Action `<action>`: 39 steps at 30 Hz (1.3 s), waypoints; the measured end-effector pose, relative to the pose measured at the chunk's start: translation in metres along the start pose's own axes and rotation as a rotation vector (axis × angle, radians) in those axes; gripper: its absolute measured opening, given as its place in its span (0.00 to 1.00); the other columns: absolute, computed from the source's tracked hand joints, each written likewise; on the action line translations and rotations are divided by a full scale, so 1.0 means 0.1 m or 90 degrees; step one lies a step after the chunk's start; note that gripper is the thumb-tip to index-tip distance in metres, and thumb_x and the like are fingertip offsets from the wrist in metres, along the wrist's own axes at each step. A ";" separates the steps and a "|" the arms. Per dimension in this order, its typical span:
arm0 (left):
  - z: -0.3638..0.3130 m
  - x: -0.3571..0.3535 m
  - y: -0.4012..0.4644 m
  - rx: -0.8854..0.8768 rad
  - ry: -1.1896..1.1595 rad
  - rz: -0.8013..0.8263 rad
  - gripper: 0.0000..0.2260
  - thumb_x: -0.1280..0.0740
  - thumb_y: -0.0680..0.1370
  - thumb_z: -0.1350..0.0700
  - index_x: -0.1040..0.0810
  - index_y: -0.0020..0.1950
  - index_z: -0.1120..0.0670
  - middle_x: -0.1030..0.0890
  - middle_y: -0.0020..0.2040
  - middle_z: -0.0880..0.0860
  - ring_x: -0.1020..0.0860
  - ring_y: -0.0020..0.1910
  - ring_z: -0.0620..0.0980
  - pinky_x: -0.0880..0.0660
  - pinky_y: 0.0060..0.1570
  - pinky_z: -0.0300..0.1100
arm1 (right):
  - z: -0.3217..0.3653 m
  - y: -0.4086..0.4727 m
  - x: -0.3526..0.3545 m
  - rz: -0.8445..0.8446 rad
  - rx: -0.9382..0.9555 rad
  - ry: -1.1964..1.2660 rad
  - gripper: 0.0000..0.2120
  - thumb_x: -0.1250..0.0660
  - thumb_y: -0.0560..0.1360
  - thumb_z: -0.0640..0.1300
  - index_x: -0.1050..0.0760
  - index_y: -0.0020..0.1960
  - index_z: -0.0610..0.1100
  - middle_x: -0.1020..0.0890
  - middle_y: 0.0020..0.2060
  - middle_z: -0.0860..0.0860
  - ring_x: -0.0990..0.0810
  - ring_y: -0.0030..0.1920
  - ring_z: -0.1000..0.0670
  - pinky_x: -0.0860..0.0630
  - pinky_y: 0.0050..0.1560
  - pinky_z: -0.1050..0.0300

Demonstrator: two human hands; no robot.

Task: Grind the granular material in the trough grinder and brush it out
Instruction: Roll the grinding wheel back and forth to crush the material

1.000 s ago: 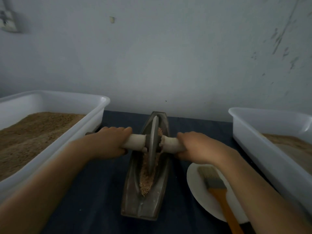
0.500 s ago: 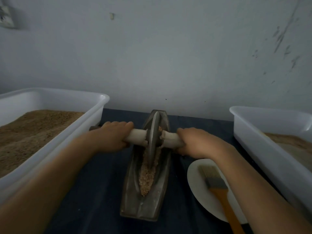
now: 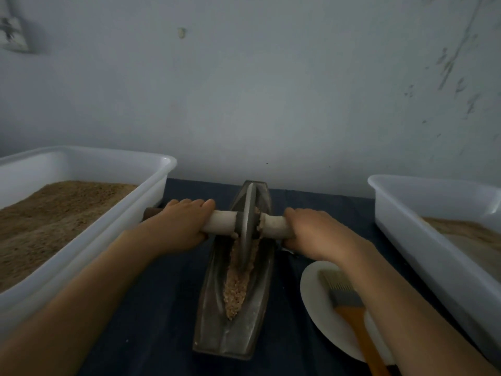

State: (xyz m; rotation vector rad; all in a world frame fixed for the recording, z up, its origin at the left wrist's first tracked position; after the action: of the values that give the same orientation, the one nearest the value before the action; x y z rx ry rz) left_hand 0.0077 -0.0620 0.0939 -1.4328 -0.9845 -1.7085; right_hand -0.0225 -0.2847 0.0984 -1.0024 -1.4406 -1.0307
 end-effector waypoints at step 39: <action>0.01 0.29 -0.23 -0.039 -0.118 0.286 0.15 0.35 0.77 0.53 0.37 0.60 0.48 0.28 0.52 0.46 0.28 0.48 0.43 0.33 0.48 0.36 | 0.17 -0.29 0.29 0.217 0.038 0.067 0.12 0.35 0.76 0.47 0.26 0.53 0.40 0.28 0.37 0.51 0.30 0.35 0.55 0.37 0.29 0.63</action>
State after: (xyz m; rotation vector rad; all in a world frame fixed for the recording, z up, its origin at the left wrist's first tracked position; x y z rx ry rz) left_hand -0.0165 -0.0511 0.1199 -1.7237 -0.6403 -1.3041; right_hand -0.0574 -0.2745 0.1233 -1.0888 -1.1584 -0.7755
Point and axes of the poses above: each hand's wrist, its own y-axis towards the middle knuckle, its own x-axis out of the back of the hand, z = x × y, the point moved 1 cm from there along y, towards the middle knuckle
